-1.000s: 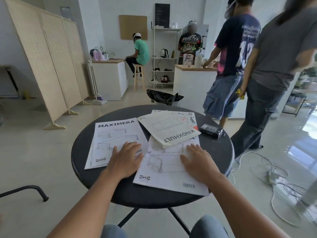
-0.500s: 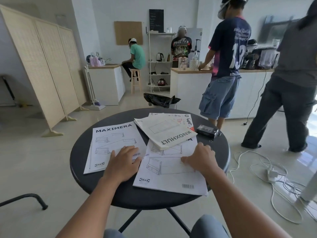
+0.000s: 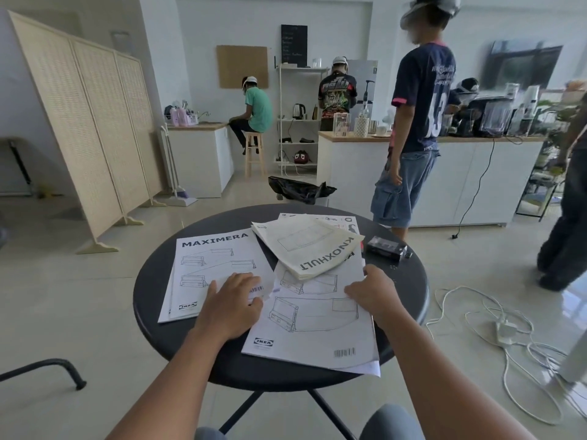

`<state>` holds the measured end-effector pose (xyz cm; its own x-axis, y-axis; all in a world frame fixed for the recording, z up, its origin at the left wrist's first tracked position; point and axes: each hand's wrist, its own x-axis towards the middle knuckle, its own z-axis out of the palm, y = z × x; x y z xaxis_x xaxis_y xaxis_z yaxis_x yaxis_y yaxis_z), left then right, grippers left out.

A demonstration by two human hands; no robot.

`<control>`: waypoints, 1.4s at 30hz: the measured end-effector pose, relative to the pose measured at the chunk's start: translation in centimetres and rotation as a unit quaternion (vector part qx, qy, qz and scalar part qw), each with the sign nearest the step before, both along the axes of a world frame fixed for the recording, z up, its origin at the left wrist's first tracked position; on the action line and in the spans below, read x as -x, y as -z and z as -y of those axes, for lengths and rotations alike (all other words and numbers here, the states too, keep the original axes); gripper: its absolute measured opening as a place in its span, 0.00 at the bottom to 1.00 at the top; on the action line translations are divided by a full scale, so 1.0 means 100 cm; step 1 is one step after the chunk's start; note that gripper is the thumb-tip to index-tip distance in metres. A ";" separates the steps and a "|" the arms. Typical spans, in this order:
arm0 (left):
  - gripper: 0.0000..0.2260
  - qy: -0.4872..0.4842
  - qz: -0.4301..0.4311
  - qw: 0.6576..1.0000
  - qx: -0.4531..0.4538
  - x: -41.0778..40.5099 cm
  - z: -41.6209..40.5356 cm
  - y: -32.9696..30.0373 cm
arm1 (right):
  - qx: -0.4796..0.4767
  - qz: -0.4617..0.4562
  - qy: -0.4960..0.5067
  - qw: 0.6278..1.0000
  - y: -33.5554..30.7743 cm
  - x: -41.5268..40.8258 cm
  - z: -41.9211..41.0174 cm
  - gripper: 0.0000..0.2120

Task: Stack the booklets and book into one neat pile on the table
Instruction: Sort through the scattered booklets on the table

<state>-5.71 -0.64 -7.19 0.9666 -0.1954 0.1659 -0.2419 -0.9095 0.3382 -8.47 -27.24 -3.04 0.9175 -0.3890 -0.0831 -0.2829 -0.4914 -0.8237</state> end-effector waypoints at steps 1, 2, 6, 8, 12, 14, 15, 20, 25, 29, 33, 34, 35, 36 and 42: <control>0.23 0.000 0.001 1.000 0.001 0.000 0.000 0.000 | -0.007 0.003 -0.004 1.000 0.001 0.000 -0.002 0.11; 0.23 0.000 0.001 1.000 0.002 0.000 0.000 0.001 | -0.013 0.005 -0.008 1.000 0.001 0.001 -0.004 0.12; 0.23 -0.001 0.013 1.000 0.006 -0.001 -0.001 0.003 | -0.017 0.002 -0.009 1.000 0.003 0.002 -0.001 0.12; 0.23 -0.001 0.018 1.000 0.008 -0.002 -0.002 0.003 | -0.036 0.004 -0.007 0.999 0.002 0.001 0.004 0.10; 0.23 0.004 0.012 1.000 0.017 -0.001 -0.001 0.002 | -0.079 0.029 0.006 0.996 -0.001 -0.003 0.017 0.13; 0.23 0.011 0.021 0.999 0.029 0.001 -0.002 0.002 | -0.102 0.034 0.020 0.994 -0.003 -0.003 0.021 0.15; 0.24 0.019 0.029 0.999 0.040 0.001 -0.002 0.002 | -0.122 0.034 0.025 0.992 -0.004 -0.003 0.023 0.15; 0.21 0.078 0.084 0.990 0.085 0.006 0.000 0.000 | -0.226 0.021 0.030 0.973 -0.006 0.003 0.035 0.11; 0.14 0.089 0.160 0.977 0.111 0.010 -0.001 -0.002 | -0.285 0.011 0.039 0.958 0.009 0.001 0.041 0.13; 0.23 0.065 0.123 0.984 0.115 0.012 0.000 -0.004 | -0.311 0.021 0.042 0.949 0.008 0.002 0.043 0.14; 0.30 0.021 -0.025 0.981 0.194 0.011 0.006 -0.014 | -0.324 0.027 0.026 0.945 0.006 0.005 0.040 0.11; 0.30 0.011 -0.056 0.974 0.219 0.012 0.010 -0.017 | -0.315 0.028 0.017 0.949 0.006 0.005 0.040 0.11; 0.29 0.005 -0.075 0.971 0.227 0.013 0.014 -0.020 | -0.305 0.029 0.014 0.952 0.006 0.005 0.039 0.12; 0.27 -0.003 -0.081 0.973 0.217 0.013 0.019 -0.021 | -0.301 0.031 0.017 0.953 0.006 0.006 0.038 0.12; 0.14 -0.022 -0.154 0.956 0.248 0.010 0.036 -0.040 | -0.237 0.036 0.025 0.970 0.004 0.013 0.032 0.05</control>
